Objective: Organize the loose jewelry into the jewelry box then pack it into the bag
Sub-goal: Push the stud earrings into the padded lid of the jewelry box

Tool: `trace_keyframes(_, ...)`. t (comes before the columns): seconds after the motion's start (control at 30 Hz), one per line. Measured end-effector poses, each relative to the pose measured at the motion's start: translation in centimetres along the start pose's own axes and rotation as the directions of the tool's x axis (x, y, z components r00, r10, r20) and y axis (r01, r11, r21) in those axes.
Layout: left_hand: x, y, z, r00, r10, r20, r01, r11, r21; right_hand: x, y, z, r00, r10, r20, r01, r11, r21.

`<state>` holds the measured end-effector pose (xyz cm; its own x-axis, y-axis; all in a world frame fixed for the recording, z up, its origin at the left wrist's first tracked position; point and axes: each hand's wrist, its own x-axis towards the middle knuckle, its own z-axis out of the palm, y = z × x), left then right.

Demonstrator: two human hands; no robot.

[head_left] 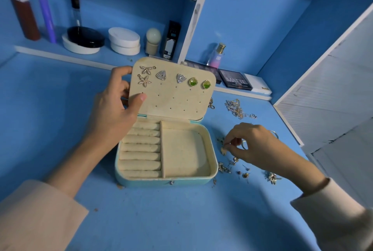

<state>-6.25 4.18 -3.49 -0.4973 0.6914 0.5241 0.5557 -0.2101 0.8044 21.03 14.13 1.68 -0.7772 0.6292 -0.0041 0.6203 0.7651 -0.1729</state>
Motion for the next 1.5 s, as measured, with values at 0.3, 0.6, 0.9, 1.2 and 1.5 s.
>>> trace_keyframes(0.3,0.0,-0.1,0.0,1.000,-0.002,0.003,0.002,1.000,-0.011,0.3,-1.5,-0.9,0.980,0.116,-0.160,-0.028,0.882,0.471)
trace_keyframes(0.6,-0.1,0.5,0.2,1.000,0.008,-0.027,-0.009,0.999,-0.031,2.3,-4.8,-0.3,0.942,0.148,-0.302,0.127,0.676,0.726)
trace_keyframes(0.9,-0.1,0.5,0.4,0.998,0.017,-0.063,-0.019,0.999,-0.029,6.0,-9.2,1.5,0.839,0.143,-0.525,0.246,0.762,0.599)
trace_keyframes(1.2,-0.1,0.6,0.3,0.997,0.058,-0.051,-0.059,0.998,-0.029,8.3,-11.3,1.6,0.773,0.062,-0.632,0.303,0.839,0.453)
trace_keyframes(1.5,0.0,0.5,0.3,0.998,0.051,-0.039,-0.052,0.999,-0.013,8.9,-11.5,1.8,0.756,0.059,-0.652,0.279,0.872,0.402)
